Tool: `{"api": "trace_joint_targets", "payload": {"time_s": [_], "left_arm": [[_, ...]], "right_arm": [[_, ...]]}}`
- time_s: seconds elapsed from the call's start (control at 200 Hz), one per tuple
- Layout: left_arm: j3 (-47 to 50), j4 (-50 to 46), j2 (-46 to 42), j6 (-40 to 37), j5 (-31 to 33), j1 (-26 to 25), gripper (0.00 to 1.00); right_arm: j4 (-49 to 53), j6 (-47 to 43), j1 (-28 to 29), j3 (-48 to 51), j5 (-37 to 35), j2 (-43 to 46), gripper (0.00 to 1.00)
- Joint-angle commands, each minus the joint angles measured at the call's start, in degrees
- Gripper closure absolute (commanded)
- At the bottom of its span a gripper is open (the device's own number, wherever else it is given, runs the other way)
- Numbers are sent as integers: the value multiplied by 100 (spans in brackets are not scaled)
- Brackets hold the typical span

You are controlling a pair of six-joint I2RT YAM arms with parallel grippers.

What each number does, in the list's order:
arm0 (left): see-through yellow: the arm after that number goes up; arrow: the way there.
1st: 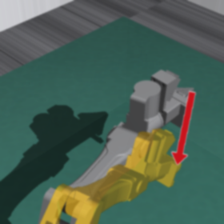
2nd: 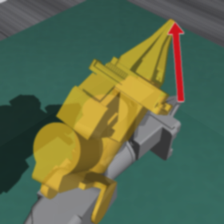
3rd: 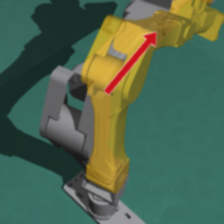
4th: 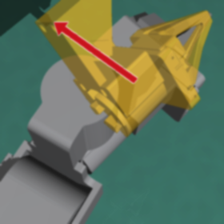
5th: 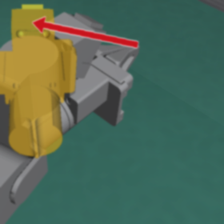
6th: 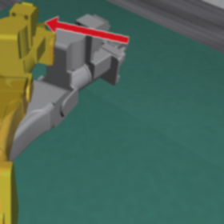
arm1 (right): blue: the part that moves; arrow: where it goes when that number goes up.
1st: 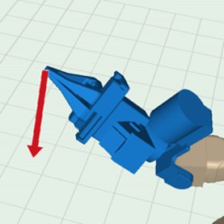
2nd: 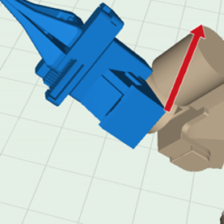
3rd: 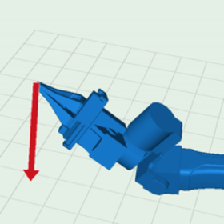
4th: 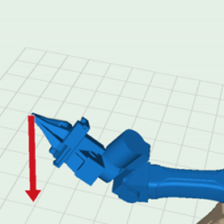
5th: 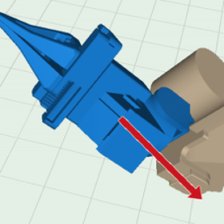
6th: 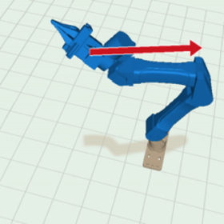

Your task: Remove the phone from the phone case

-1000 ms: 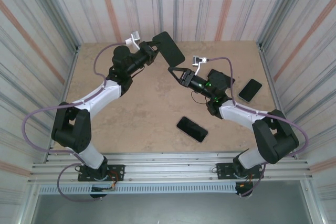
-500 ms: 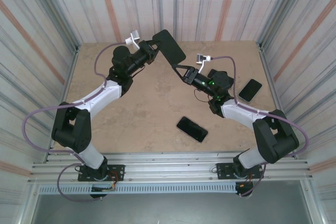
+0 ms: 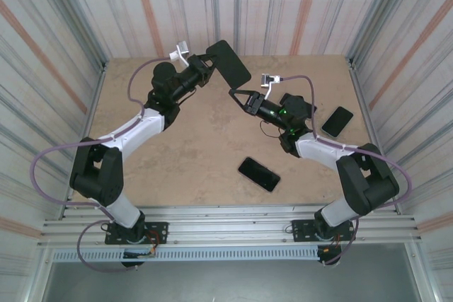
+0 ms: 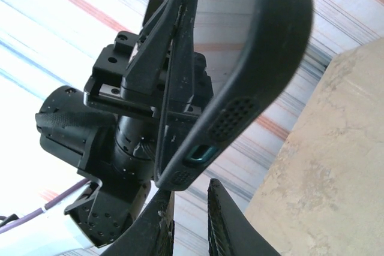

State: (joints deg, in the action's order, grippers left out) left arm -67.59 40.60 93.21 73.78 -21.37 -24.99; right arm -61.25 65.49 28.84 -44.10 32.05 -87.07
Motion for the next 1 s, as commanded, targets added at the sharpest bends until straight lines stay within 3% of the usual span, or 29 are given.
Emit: {"api": "trace_joint_targets", "payload": {"time_s": [0.0, 0.556, 0.782, 0.877, 0.997], "left_arm": [[-161, 422, -91, 102, -119, -63, 100], [-176, 372, -72, 58, -188, -67, 100], [-202, 327, -106, 115, -190, -76, 100], [-207, 153, -169, 162, -144, -76, 100], [-206, -56, -265, 324, -112, -91, 100]], "right_arm": [[-82, -38, -63, -196, 11, -45, 81], [-704, 328, -72, -195, 78, -133, 78], [-642, 281, -74, -196, 182, -187, 85], [-585, 217, -72, -161, 210, -158, 86], [60, -570, -63, -165, 297, 77, 87]]}}
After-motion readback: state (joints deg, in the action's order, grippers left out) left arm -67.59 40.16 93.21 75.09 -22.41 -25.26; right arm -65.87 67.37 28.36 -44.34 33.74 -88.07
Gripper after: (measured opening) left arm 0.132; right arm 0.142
